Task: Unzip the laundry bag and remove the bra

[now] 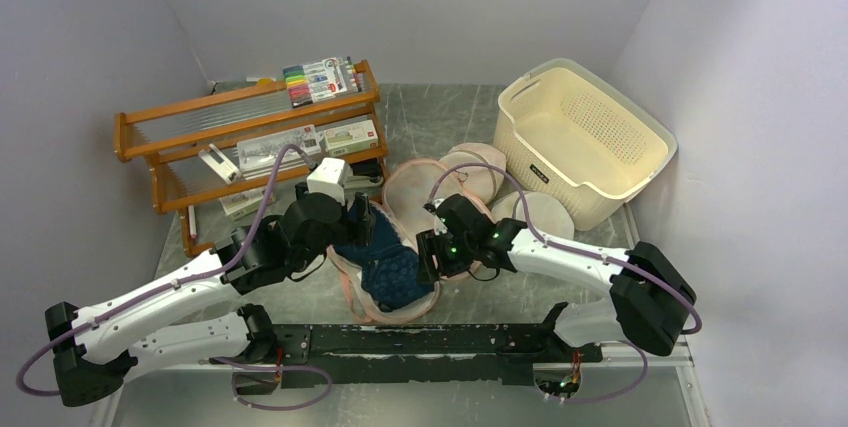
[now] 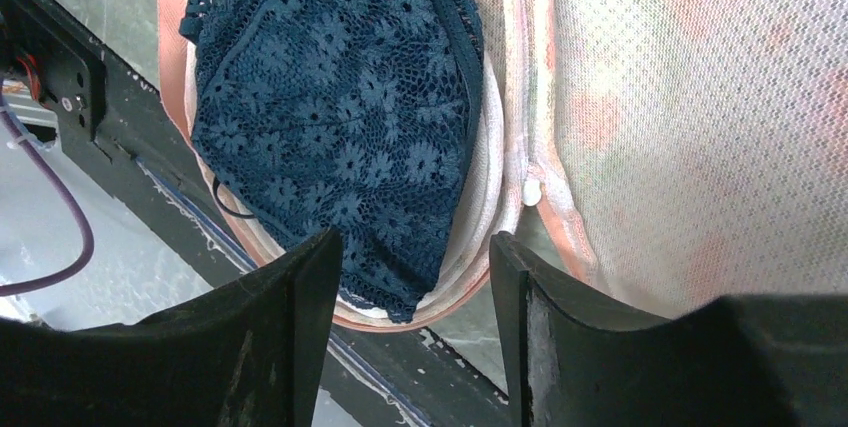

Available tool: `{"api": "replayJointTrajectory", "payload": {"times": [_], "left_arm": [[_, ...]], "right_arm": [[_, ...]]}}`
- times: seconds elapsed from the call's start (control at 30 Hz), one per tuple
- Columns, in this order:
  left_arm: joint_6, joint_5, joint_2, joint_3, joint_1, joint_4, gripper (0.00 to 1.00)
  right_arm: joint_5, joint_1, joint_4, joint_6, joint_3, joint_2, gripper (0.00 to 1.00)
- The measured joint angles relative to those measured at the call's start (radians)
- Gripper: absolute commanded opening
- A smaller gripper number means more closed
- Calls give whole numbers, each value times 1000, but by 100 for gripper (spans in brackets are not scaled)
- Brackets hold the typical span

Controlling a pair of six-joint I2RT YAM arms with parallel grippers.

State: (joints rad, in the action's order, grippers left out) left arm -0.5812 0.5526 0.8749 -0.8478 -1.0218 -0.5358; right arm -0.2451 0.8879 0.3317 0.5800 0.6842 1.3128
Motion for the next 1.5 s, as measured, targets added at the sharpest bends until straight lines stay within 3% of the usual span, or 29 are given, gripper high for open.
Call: {"api": "replayJointTrajectory", "payload": {"times": [0.6,0.77,0.97,1.23,1.5], "left_arm": [[0,-6,0,0,0,0,94],[0,-6,0,0,0,0,93],[0,-6,-2,0,0,-1,94],[0,-6,-10,0,0,-1,93],[0,-5,-10,0,0,-1,94]], "right_arm": [[-23,10,-132,118,-18,47,43],[-5,10,-144,139,-17,108,32],[1,12,-146,143,-16,107,3],[82,16,-70,95,58,-71,0],[308,17,3,-35,187,-352,0]]}}
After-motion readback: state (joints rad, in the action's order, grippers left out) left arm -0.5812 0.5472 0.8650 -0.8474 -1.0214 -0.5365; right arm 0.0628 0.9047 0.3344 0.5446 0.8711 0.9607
